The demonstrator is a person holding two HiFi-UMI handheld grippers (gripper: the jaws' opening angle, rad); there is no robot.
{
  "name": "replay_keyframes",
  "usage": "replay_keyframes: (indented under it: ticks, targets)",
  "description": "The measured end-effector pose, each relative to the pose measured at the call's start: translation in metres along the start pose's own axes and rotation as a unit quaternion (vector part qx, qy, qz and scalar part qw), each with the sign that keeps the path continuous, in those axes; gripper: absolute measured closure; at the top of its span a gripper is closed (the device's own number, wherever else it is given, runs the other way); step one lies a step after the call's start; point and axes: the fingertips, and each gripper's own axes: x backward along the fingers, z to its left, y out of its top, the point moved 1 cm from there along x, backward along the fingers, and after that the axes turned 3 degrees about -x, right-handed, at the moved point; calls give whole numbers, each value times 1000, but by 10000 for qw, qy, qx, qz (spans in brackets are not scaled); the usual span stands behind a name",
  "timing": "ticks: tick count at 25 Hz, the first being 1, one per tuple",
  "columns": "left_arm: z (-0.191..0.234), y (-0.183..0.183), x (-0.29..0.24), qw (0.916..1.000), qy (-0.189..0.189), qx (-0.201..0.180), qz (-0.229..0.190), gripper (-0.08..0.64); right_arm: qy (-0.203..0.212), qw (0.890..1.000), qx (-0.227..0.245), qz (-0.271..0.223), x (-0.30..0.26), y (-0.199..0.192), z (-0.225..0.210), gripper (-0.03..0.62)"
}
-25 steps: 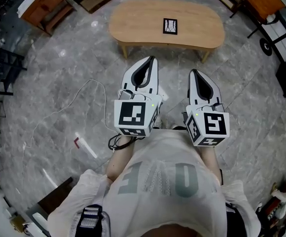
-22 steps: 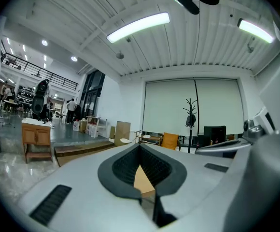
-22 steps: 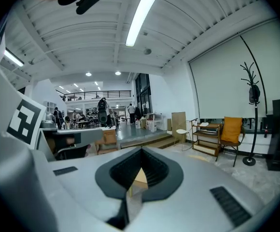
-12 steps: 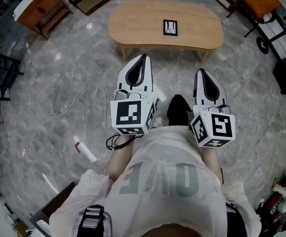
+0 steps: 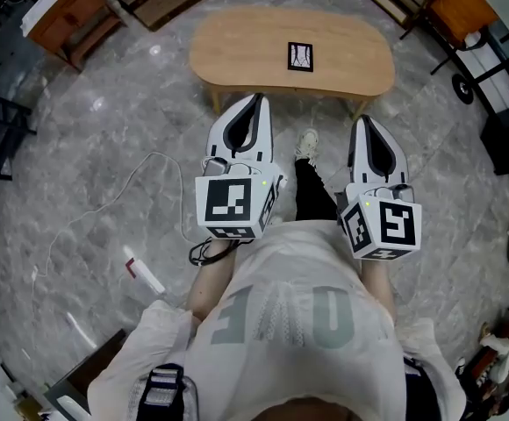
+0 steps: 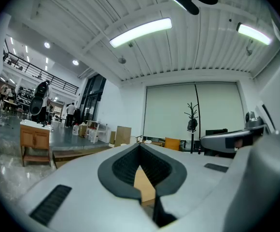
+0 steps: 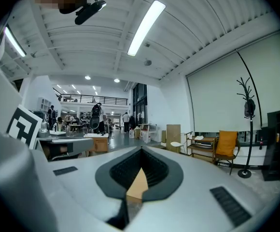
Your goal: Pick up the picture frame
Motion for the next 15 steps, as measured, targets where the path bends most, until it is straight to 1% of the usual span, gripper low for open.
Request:
replay_keyframes:
  ticks: [2,4,7,9,12,15]
  targets:
    - [-2,-3,-3,10000,-23,-36,-44,551,72,10000,54,-31,-6,-4,1,588]
    - [-4,-11,-5,10000,-36,-8,2,551,176,9997,157,-12,-8,-9,3,588]
    - [-10,-13,-18,10000,-78,-52,-6,551,223,9994,258,-22,-14,-10,-8,588]
    - [-13,-11,-31,9998,-150,-123,24,551,235,9996,136,61,-24,-12,-16,588]
    - [-20,-7,-43,9996,-264,-113,67,551,343,9990,-158,230,-37,-18,-22,588]
    - [-28,2,-60,9991,-332,-262,5,551,391,9986,-234,264,-55,-16,-32,588]
